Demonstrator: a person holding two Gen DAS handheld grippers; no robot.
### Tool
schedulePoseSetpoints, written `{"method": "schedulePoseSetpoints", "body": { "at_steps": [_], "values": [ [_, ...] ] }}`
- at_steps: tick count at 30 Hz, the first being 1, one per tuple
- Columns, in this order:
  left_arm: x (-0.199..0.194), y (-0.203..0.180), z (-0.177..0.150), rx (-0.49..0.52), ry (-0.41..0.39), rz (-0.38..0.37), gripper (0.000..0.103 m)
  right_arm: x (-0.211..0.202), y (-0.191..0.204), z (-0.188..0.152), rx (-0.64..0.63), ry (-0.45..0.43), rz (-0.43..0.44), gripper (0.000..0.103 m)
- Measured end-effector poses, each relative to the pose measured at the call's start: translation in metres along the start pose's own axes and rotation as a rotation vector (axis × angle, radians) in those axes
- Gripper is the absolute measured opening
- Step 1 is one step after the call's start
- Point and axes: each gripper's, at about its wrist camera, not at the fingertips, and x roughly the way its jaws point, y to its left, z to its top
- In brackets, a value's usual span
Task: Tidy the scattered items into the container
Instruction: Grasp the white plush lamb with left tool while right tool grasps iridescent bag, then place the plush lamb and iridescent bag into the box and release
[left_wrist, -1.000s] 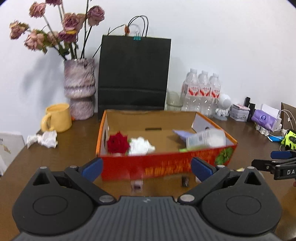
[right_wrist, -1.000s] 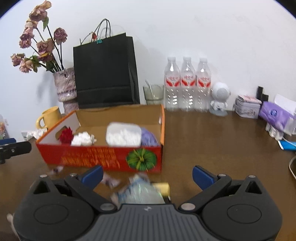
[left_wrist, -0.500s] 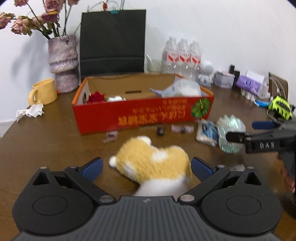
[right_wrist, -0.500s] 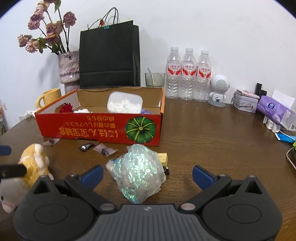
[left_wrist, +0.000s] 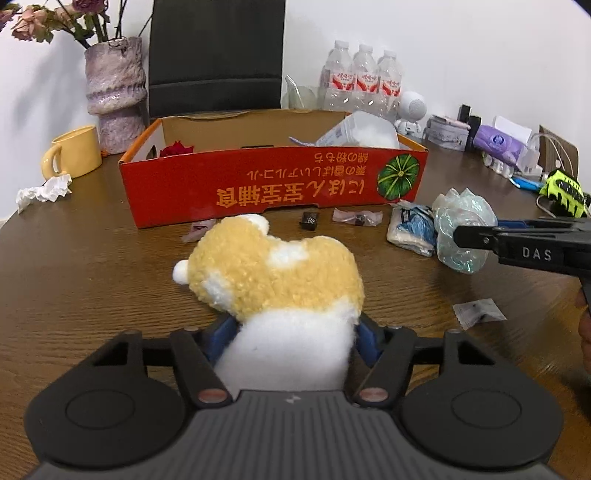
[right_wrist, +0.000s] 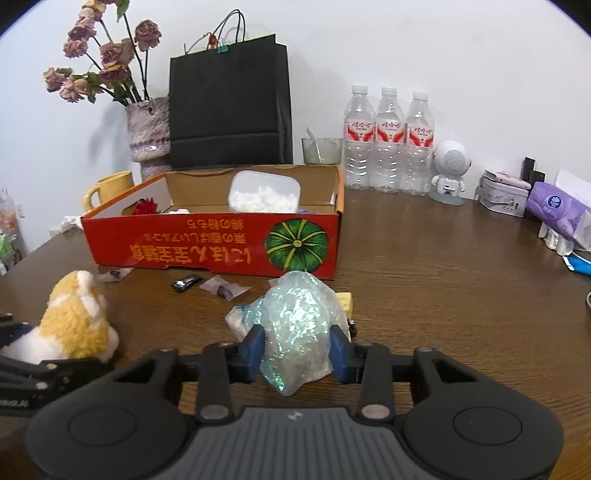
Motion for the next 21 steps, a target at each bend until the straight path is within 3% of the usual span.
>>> {"method": "schedulePoseSetpoints", "body": {
  "at_steps": [14,21],
  "values": [
    [-0.01,0.006,0.002,-0.026,-0.054,-0.009,0.061,-0.012,0.0,-0.001,0.016,-0.06,0.004,0.031],
    [-0.03,0.017,0.04,-0.006,-0.177,-0.026,0.06,-0.029,0.004,0.031,0.0,-0.174,0.035,0.031]
  ]
}}
